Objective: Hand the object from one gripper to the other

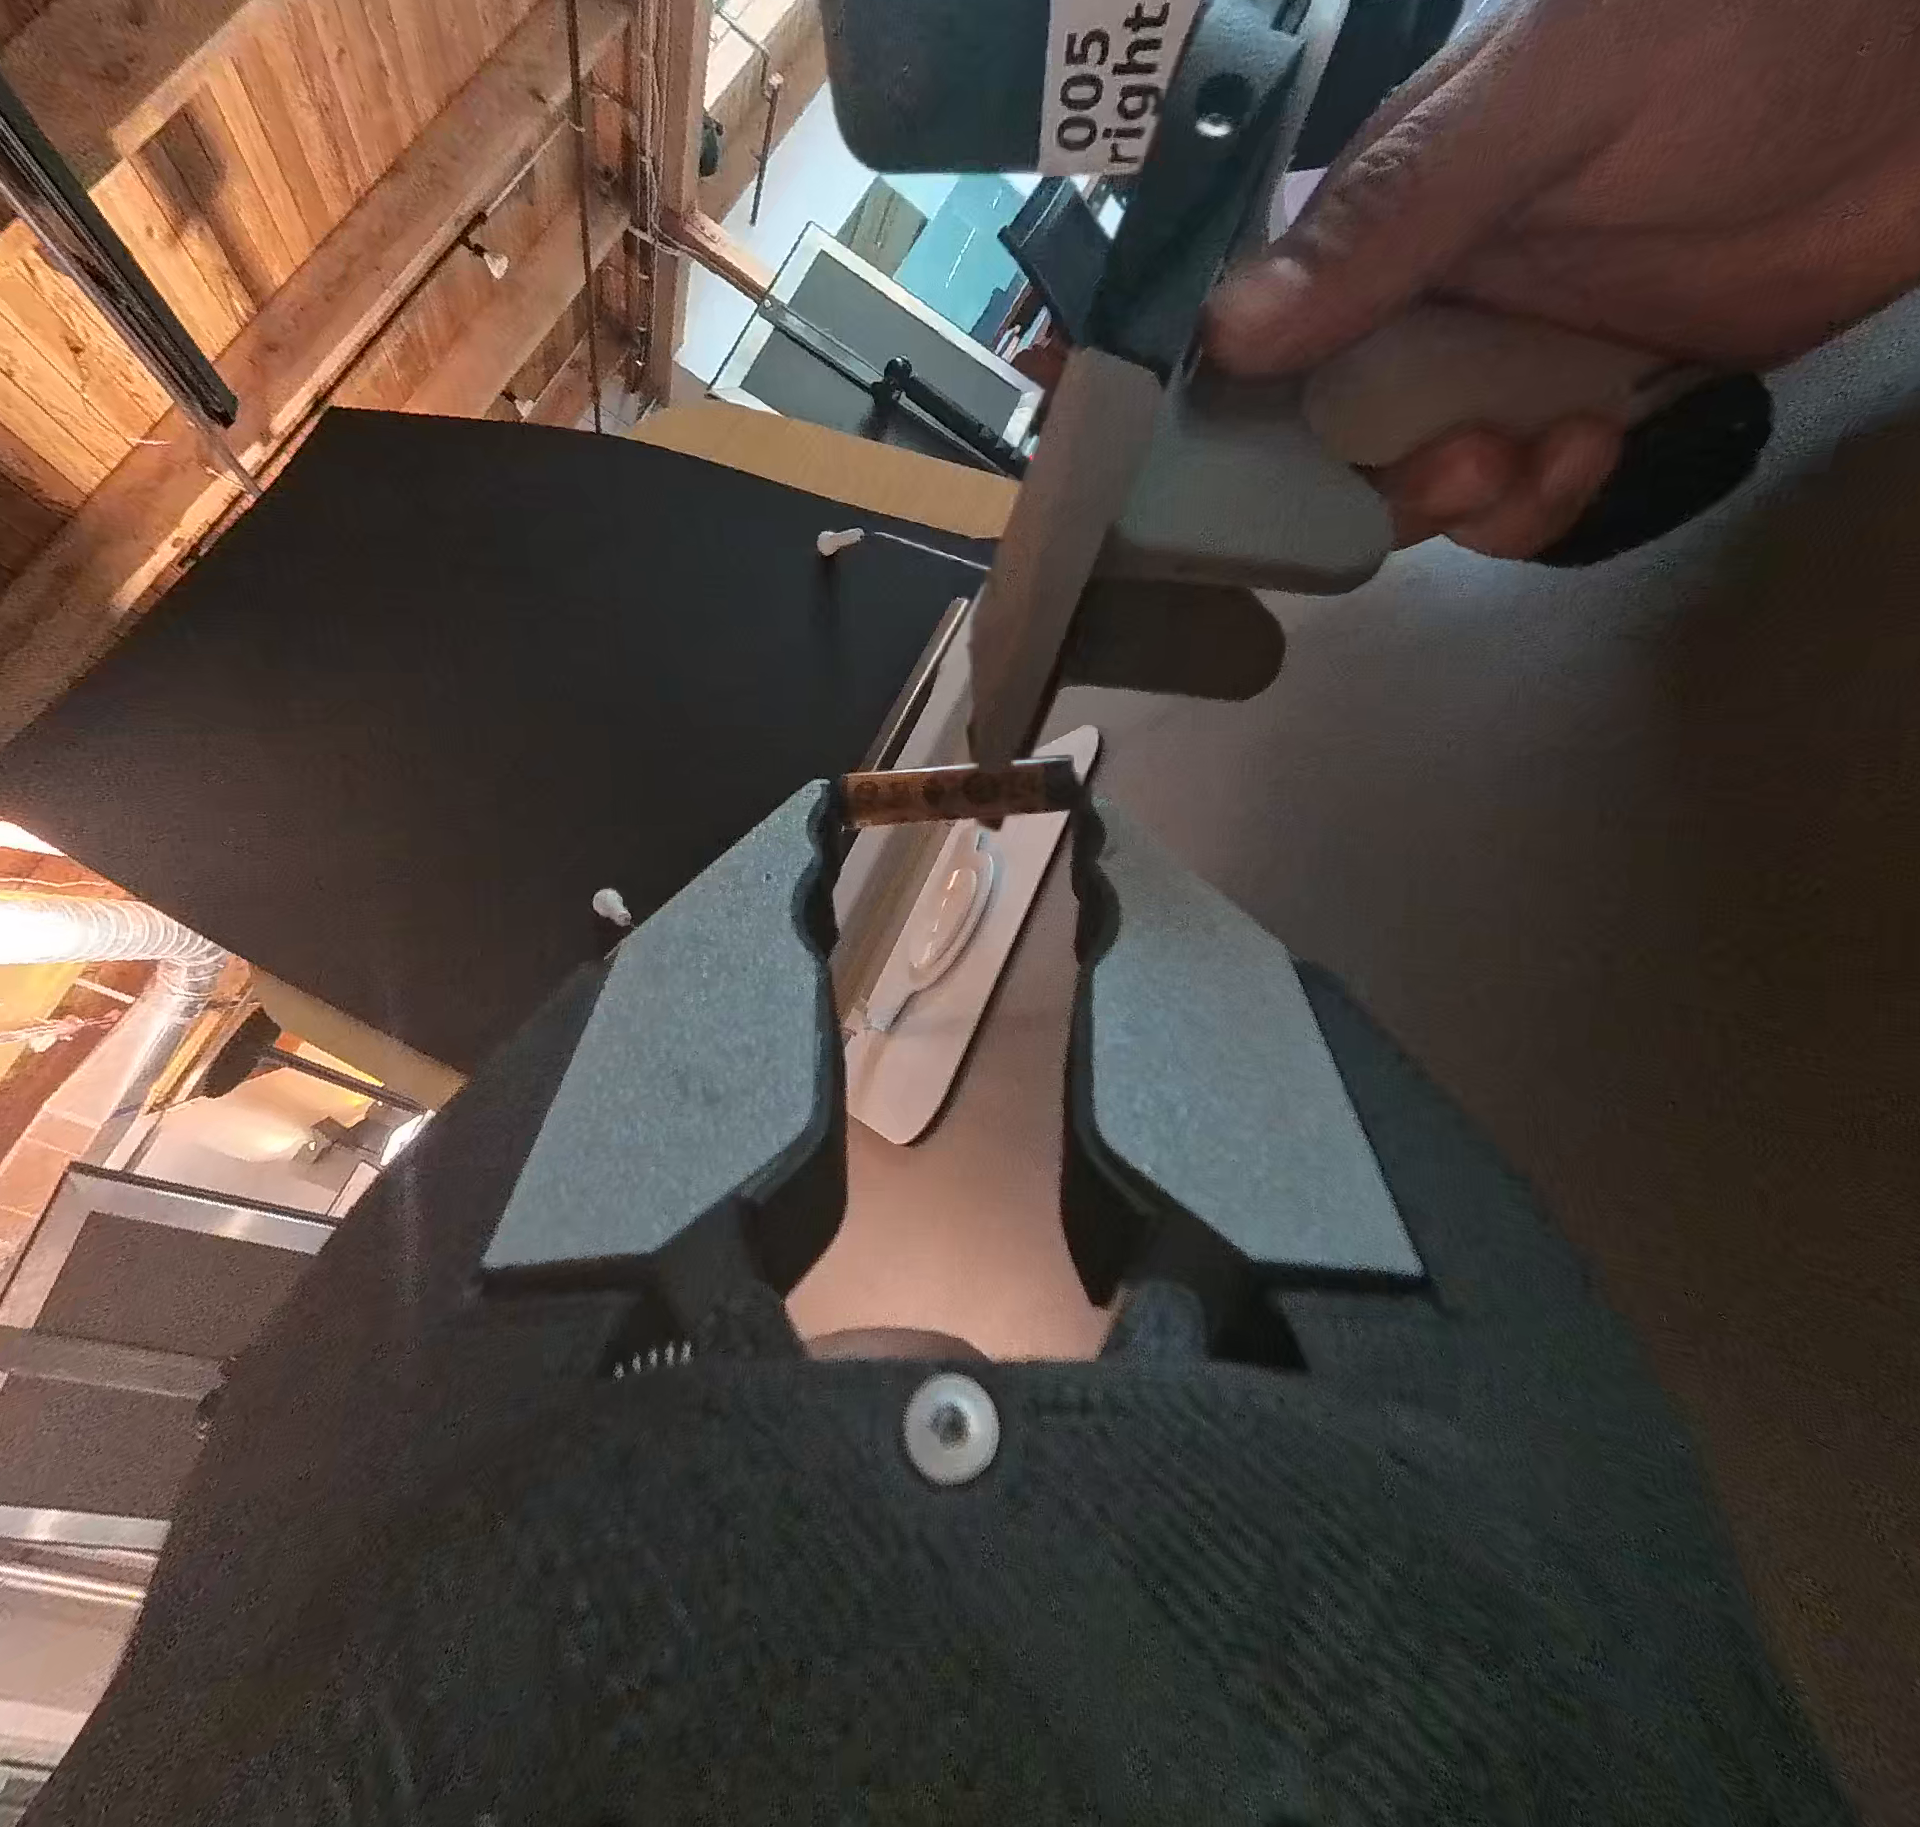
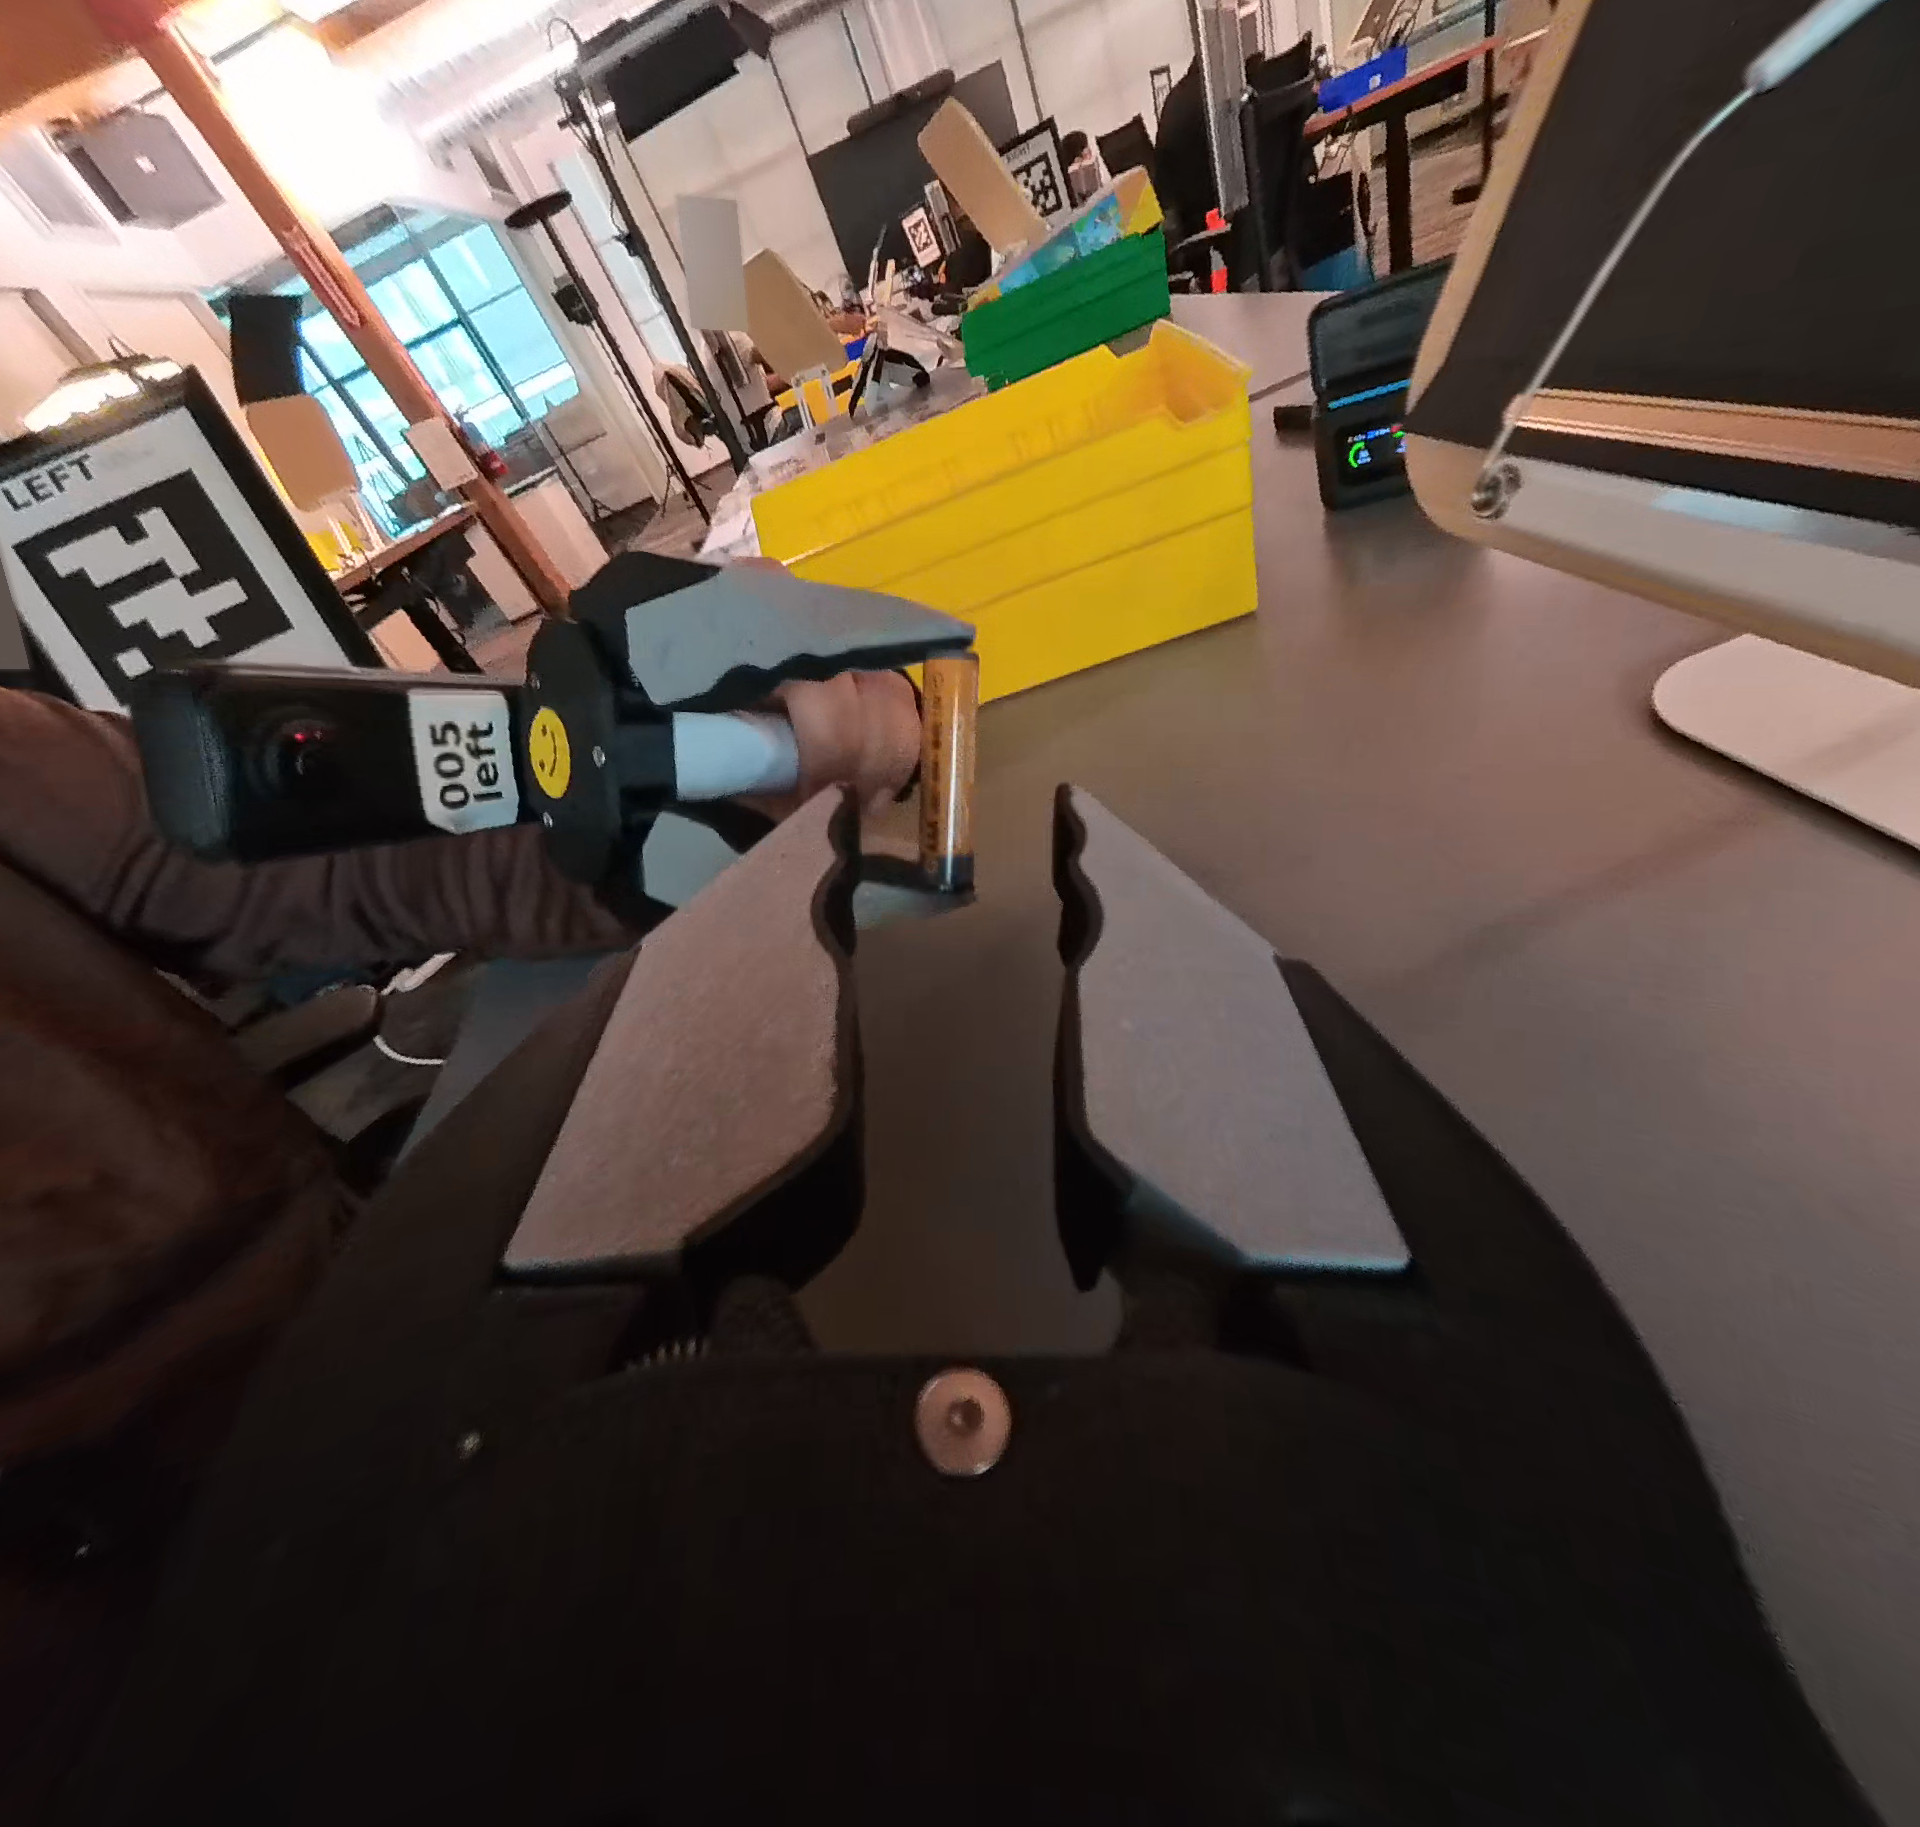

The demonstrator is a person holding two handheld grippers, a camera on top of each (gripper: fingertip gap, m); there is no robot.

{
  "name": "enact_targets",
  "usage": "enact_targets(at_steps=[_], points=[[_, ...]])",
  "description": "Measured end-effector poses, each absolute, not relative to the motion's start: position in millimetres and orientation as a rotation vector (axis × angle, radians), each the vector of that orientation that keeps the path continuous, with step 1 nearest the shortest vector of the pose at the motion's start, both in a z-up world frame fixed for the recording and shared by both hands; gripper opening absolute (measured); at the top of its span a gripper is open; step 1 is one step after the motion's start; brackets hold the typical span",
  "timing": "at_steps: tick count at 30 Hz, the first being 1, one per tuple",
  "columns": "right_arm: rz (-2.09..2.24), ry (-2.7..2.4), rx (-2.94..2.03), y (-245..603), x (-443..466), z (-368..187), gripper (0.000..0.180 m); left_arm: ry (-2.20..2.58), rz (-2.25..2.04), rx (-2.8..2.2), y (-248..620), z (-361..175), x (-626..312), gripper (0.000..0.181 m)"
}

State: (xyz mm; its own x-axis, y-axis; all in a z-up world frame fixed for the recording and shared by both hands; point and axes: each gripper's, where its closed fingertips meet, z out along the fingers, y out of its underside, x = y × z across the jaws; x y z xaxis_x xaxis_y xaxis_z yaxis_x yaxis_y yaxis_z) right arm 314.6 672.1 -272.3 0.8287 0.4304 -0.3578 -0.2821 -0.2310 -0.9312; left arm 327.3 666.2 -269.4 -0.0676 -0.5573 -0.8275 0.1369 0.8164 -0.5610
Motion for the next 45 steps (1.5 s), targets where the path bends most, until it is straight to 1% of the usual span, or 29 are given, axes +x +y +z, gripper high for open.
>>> enact_targets(at_steps=[2, 3, 6, 9, 10, 14, 19, 21, 24, 27, 32, 34, 37, 38, 42, 45], points=[[0.682, -0.118, -1.683, 675, 309, -272, 0.033, 1.546, -0.584, -0.337, 664, -270, 327, 0.041], [0.675, -0.121, -1.692, 676, 307, -274, 0.029, 1.551, -0.579, -0.332, 664, -272, 327, 0.041], [0.605, -0.106, -1.73, 678, 309, -280, 0.007, 1.565, -0.582, -0.335, 663, -275, 328, 0.041], [0.535, -0.077, -1.797, 679, 315, -288, 0.007, 1.59, -0.614, -0.401, 666, -283, 330, 0.041], [0.477, -0.06, -1.805, 680, 321, -289, 0.007, 1.585, -0.649, -0.447, 668, -284, 331, 0.037], [0.234, -0.067, -1.826, 672, 346, -286, 0.007, 1.651, -0.975, -0.621, 666, -290, 327, 0.028], [-0.215, -0.256, -1.882, 661, 362, -288, 0.006, 1.578, -1.286, -0.836, 677, -275, 325, 0.028], [-0.447, -0.313, -1.848, 659, 369, -281, 0.007, 1.618, -1.411, -0.899, 672, -277, 322, 0.03], [-0.644, -0.43, -1.806, 661, 361, -277, 0.007, 1.703, -1.603, -0.974, 657, -280, 315, 0.043], [-0.762, -0.538, -1.788, 666, 348, -279, 0.007, 1.662, -1.66, -1.022, 660, -277, 316, 0.046], [-0.901, -0.675, -1.748, 670, 332, -280, 0.007, 1.646, -1.681, -1.056, 663, -277, 317, 0.045], [-0.942, -0.723, -1.736, 673, 325, -283, 0.007, 1.649, -1.691, -1.047, 661, -276, 316, 0.041], [-0.995, -0.768, -1.715, 676, 320, -285, 0.007, 1.645, -1.675, -1.021, 662, -275, 315, 0.02], [-1.0, -0.773, -1.71, 676, 319, -285, 0.007, 1.65, -1.661, -1.01, 663, -275, 315, 0.01], [-0.948, -0.714, -1.758, 676, 326, -290, 0.01, 1.715, -1.546, -1.008, 664, -283, 318, 0.007], [-0.813, -0.549, -1.865, 674, 344, -298, 0.022, 1.682, -1.389, -0.938, 675, -280, 321, 0.007]])
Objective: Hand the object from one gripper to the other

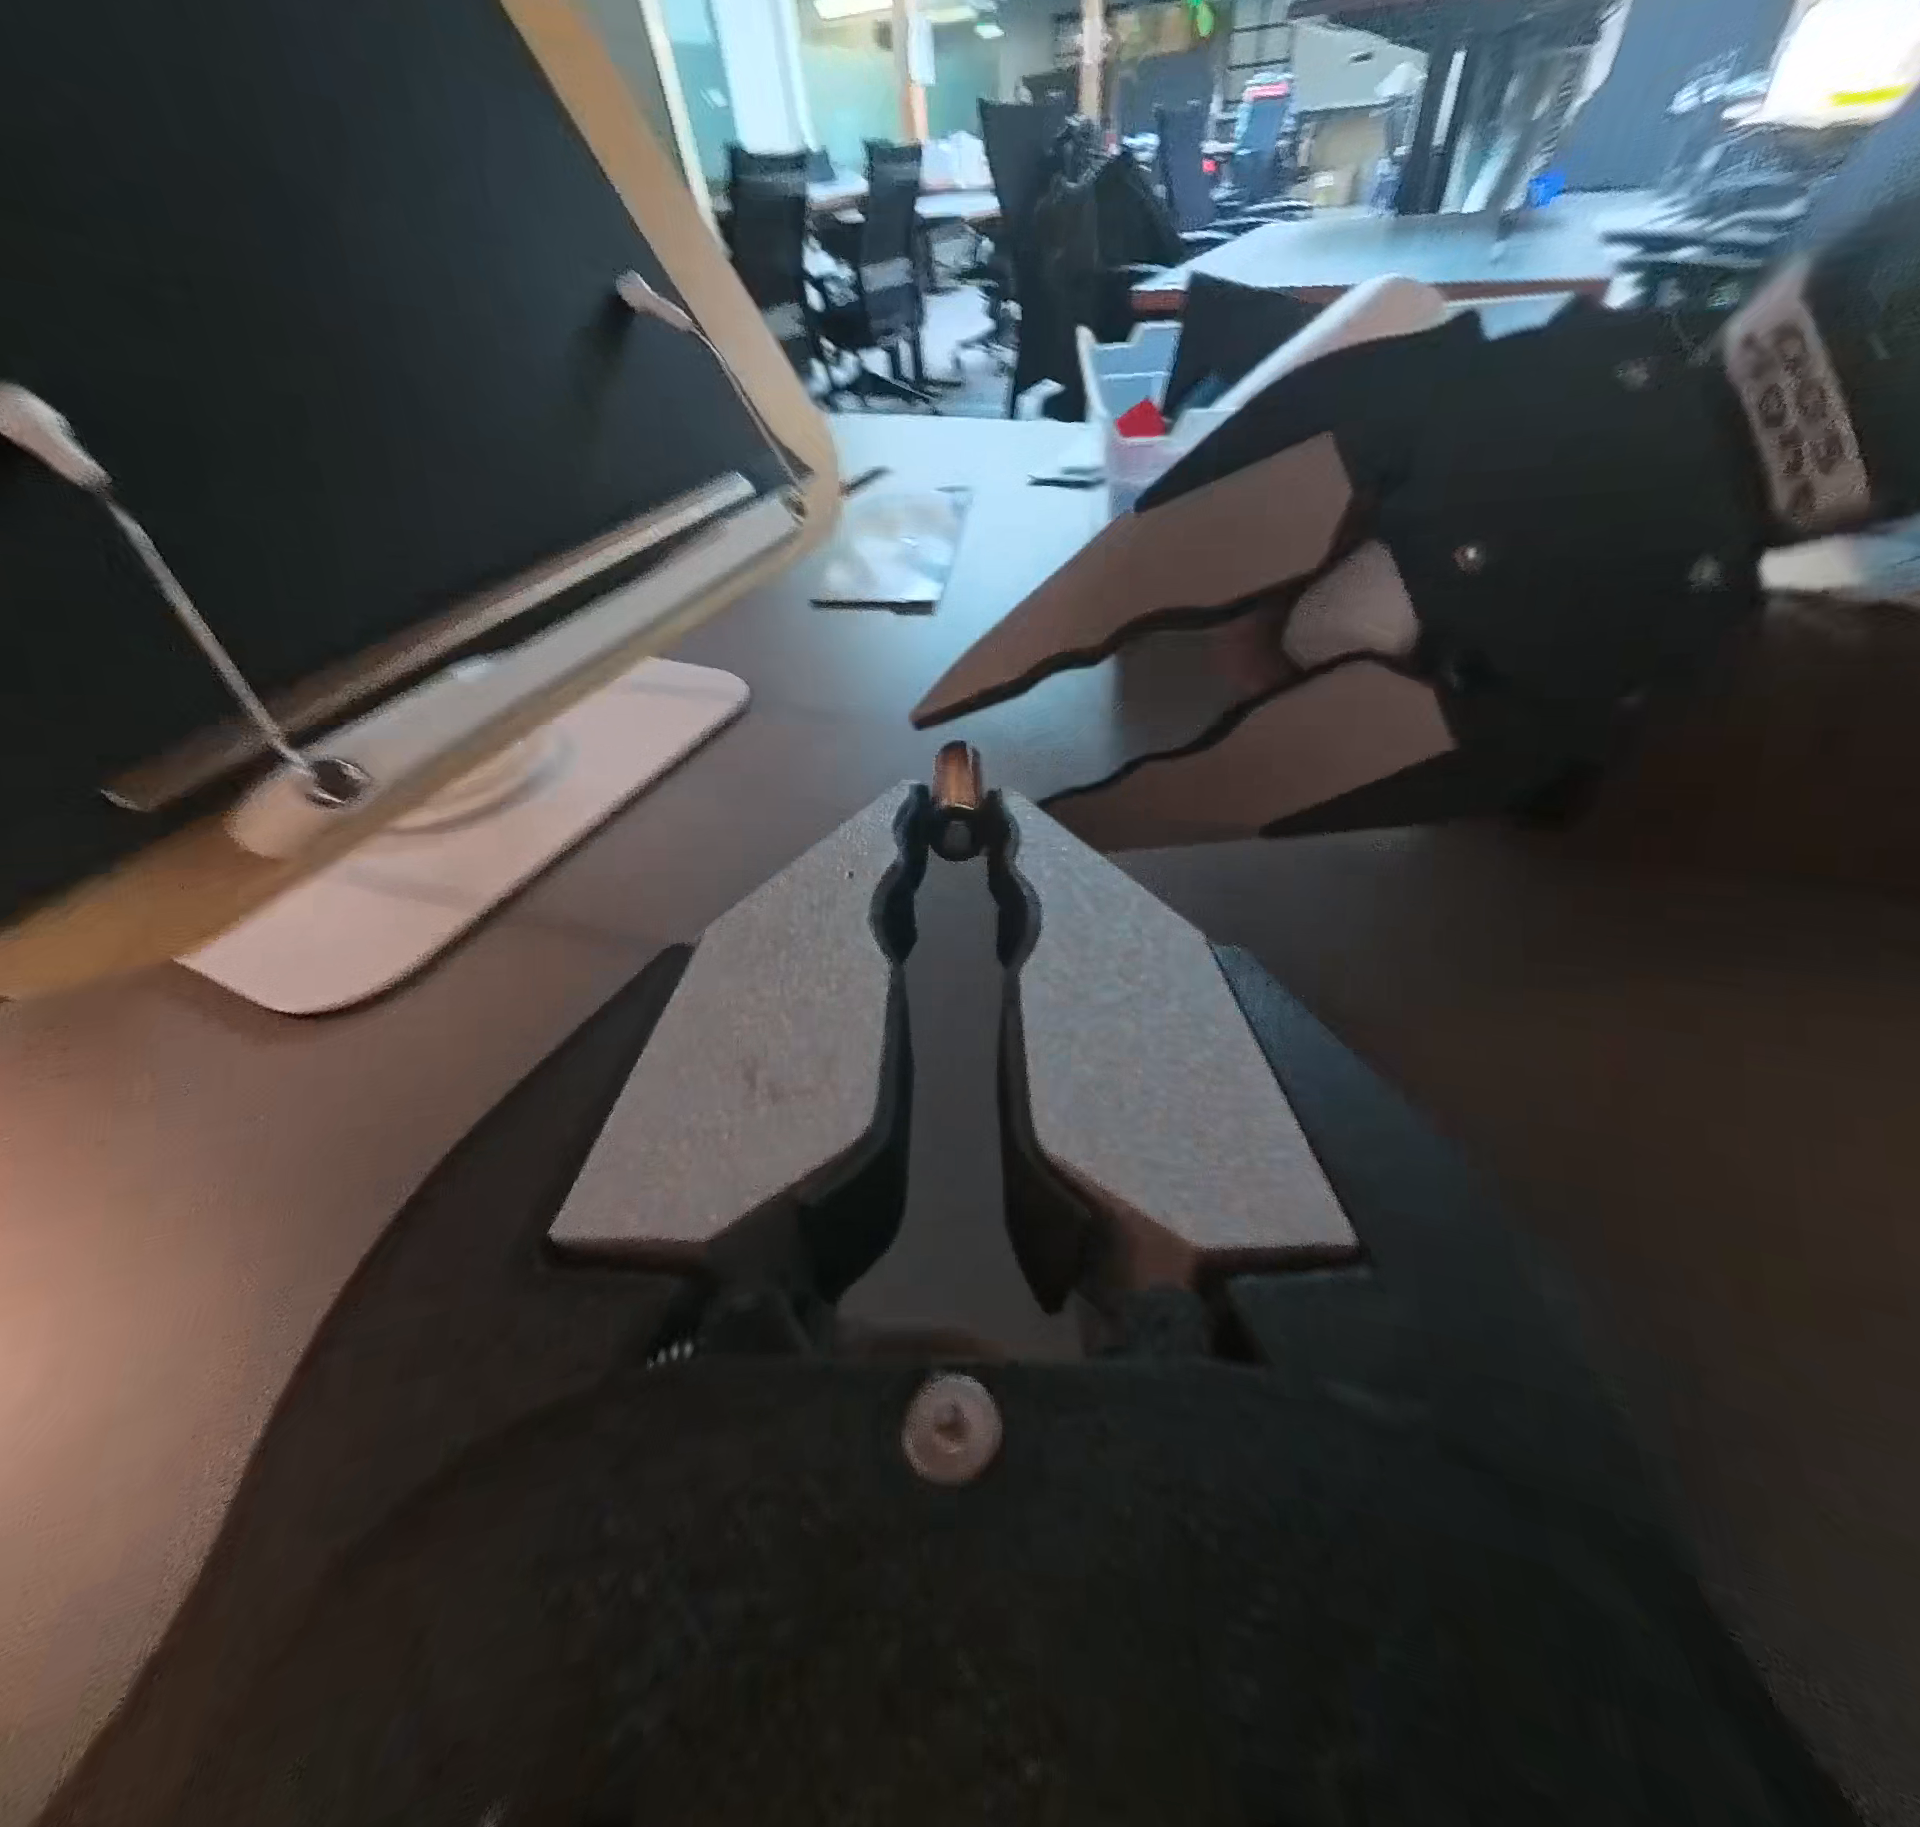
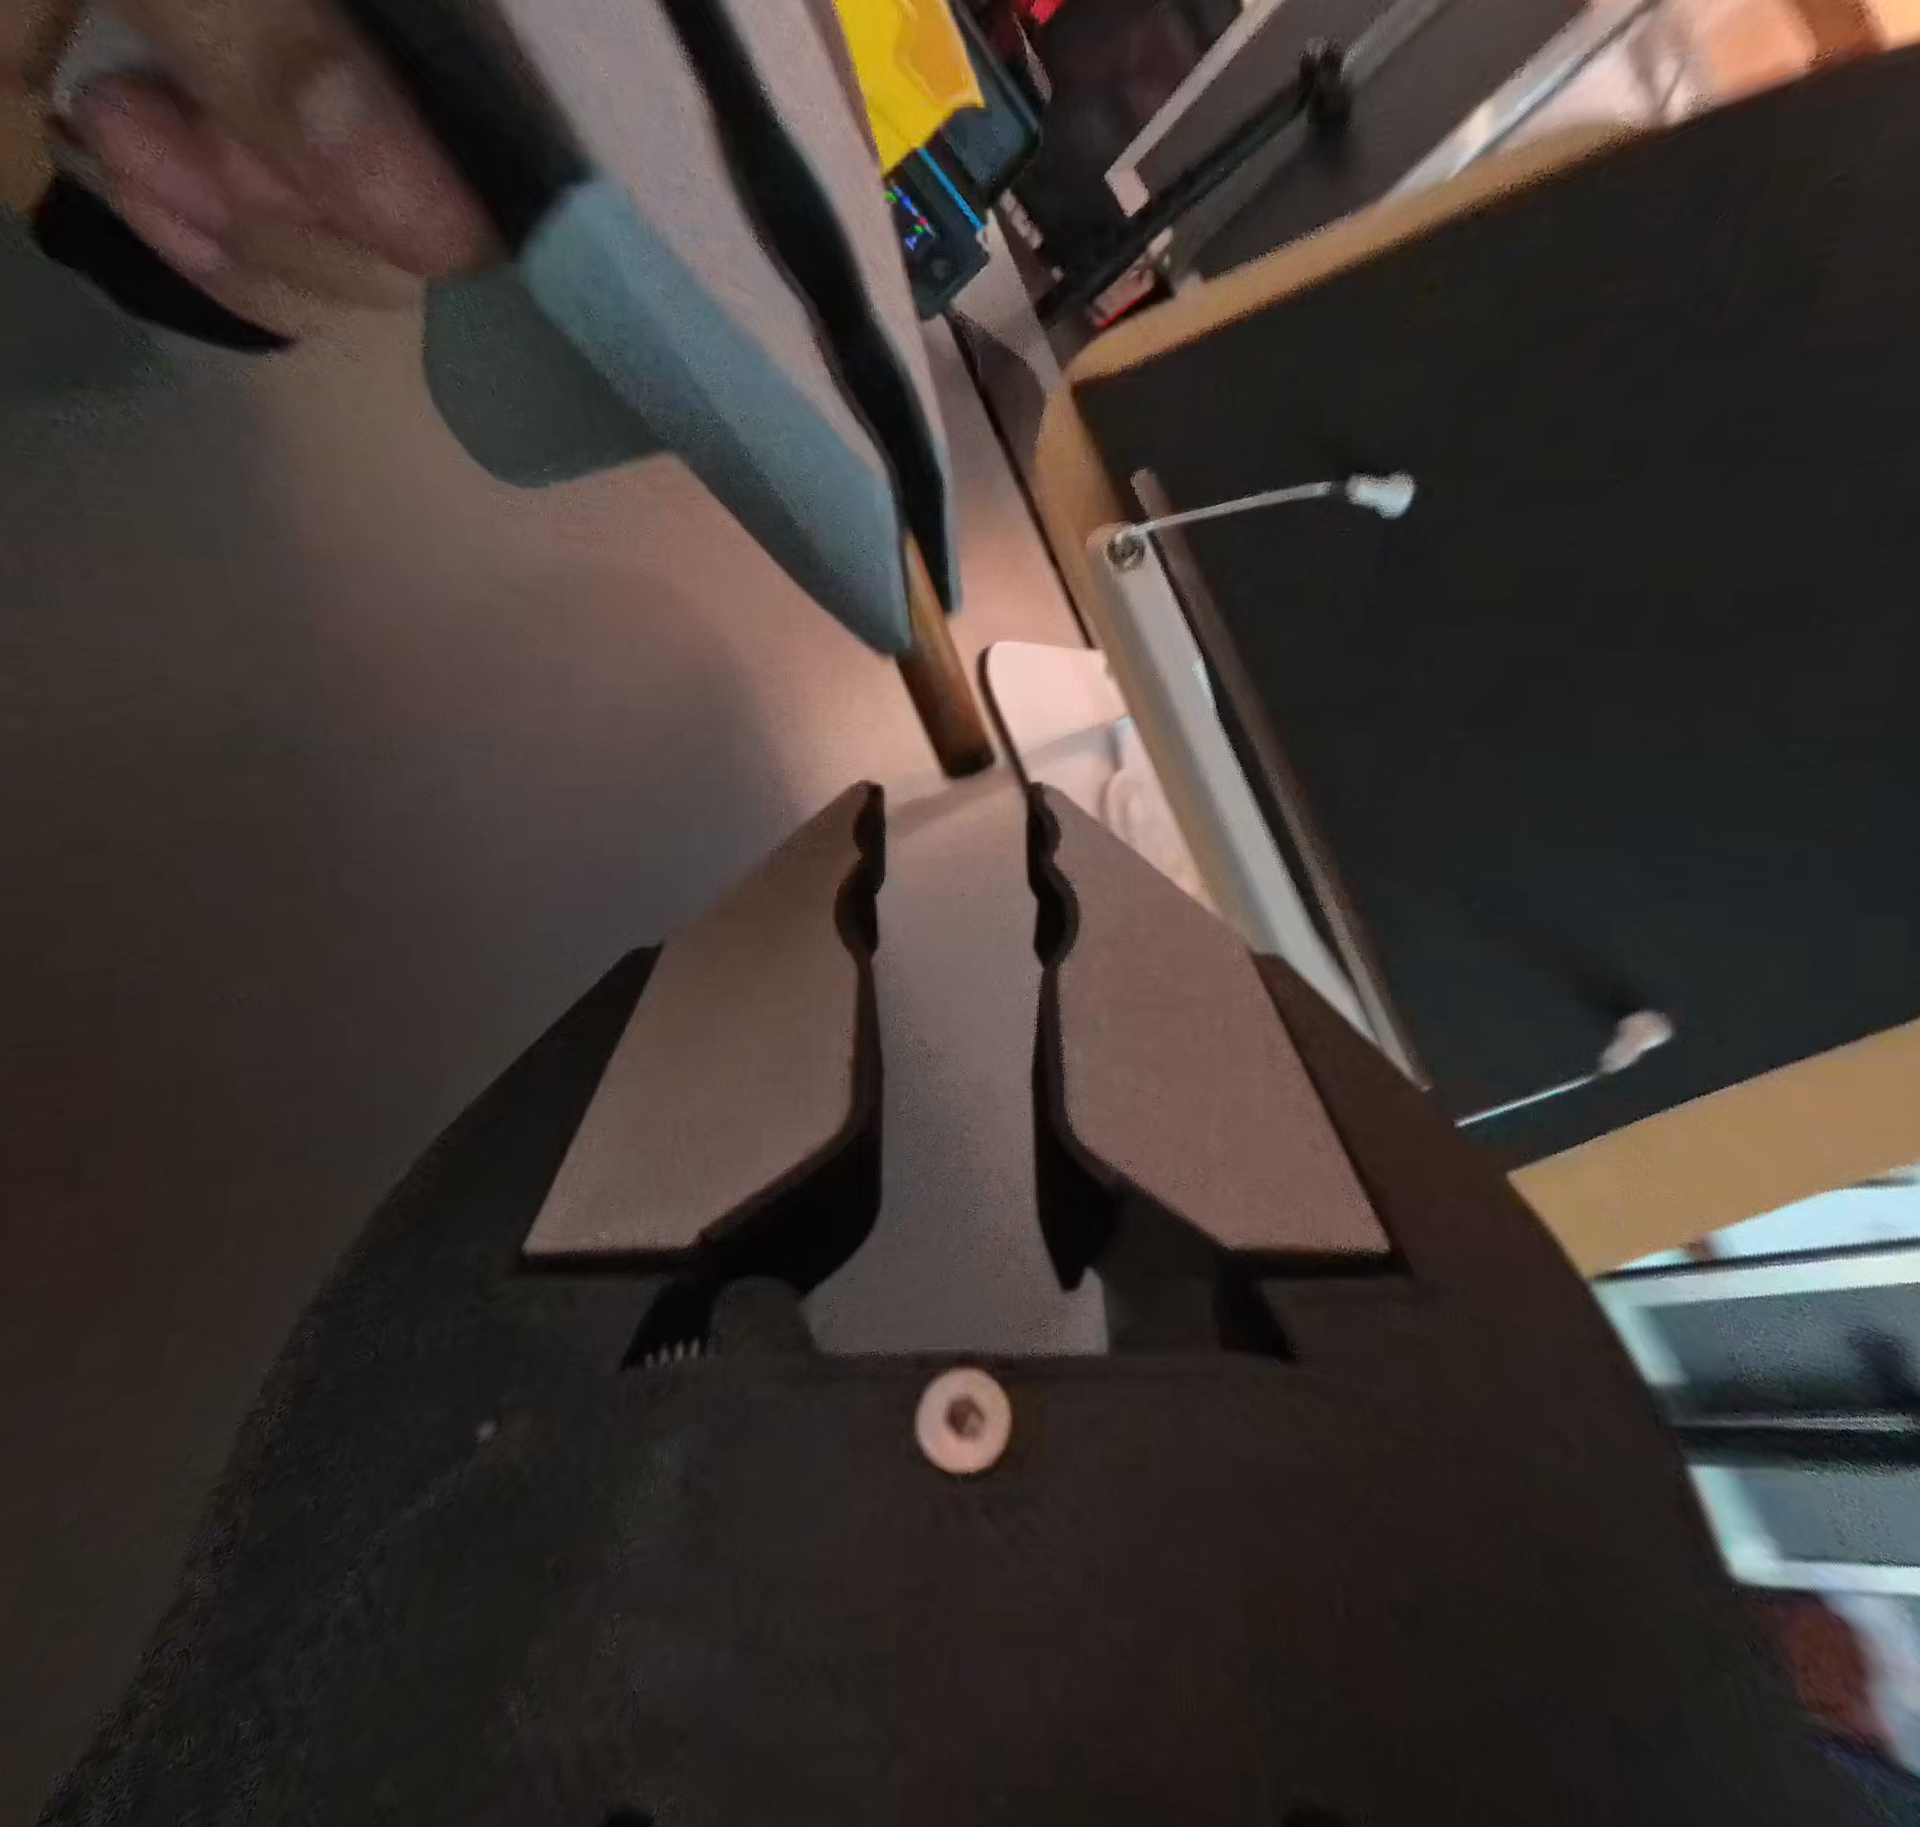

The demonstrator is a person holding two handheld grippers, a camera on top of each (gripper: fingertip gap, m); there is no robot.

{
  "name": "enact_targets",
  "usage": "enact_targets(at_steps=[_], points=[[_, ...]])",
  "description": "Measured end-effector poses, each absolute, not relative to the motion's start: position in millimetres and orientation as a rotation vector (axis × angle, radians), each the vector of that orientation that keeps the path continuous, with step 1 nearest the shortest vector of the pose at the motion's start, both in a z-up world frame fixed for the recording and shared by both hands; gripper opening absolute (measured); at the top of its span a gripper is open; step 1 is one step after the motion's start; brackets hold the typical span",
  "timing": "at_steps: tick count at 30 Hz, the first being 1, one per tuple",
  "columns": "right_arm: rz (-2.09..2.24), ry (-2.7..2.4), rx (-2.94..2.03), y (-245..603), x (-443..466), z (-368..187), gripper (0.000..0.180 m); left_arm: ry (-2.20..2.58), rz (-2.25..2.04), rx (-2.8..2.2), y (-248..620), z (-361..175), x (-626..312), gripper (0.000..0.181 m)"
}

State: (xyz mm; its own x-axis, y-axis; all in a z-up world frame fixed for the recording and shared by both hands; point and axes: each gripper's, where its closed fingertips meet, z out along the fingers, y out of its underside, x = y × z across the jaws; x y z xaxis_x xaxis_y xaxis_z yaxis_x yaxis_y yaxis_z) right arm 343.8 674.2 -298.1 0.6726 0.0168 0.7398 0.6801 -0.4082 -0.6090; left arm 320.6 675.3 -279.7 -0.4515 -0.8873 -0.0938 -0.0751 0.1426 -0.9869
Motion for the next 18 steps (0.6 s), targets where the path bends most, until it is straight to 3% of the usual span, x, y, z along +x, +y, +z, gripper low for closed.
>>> enact_targets(at_steps=[7, 10, 14, 15, 18], points=[[0.116, -0.087, -1.843, 670, 342, -286, 0.042, 1.423, -1.01, -0.53, 684, -244, 311, 0.007], [0.495, -0.038, -1.706, 671, 317, -270, 0.041, 1.361, -0.92, -0.381, 665, -236, 303, 0.007], [0.756, -0.014, -1.575, 669, 302, -255, 0.031, 1.324, -0.901, -0.36, 659, -230, 300, 0.006], [0.819, -0.018, -1.54, 667, 300, -251, 0.041, 1.322, -0.9, -0.371, 661, -230, 300, 0.007], [0.936, 0.025, -1.459, 666, 300, -242, 0.039, 1.322, -0.912, -0.379, 664, -230, 300, 0.007]])
